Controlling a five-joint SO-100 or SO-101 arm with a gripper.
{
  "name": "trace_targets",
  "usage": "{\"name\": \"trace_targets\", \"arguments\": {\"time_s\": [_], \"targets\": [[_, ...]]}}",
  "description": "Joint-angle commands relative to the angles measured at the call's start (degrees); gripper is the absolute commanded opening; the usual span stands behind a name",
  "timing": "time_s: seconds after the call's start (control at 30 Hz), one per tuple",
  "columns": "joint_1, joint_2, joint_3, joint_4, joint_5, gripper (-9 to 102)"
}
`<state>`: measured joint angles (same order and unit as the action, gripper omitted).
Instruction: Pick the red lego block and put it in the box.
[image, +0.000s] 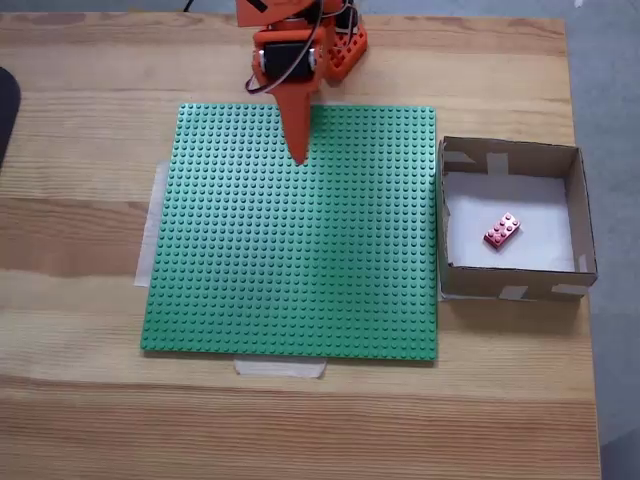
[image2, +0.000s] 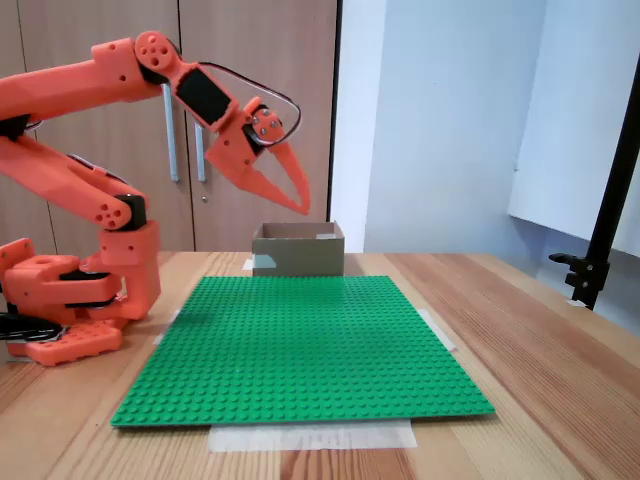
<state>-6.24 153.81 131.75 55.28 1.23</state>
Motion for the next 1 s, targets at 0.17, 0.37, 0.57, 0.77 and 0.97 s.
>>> {"name": "trace_targets", "arguments": {"time_s": [0.17,0.37,0.57,0.77,0.97], "targets": [[2.46,7.65,9.05,-3.34,-0.44,-1],[2.46,10.9,15.82,-6.33,0.09,-1],[2.46,11.87,20.83,-8.61,0.26,-1],[2.46,17.31,26.63,-9.32,-1.32,-1],[2.55,20.21,31.2,-9.32,-1.76,-1]]}}
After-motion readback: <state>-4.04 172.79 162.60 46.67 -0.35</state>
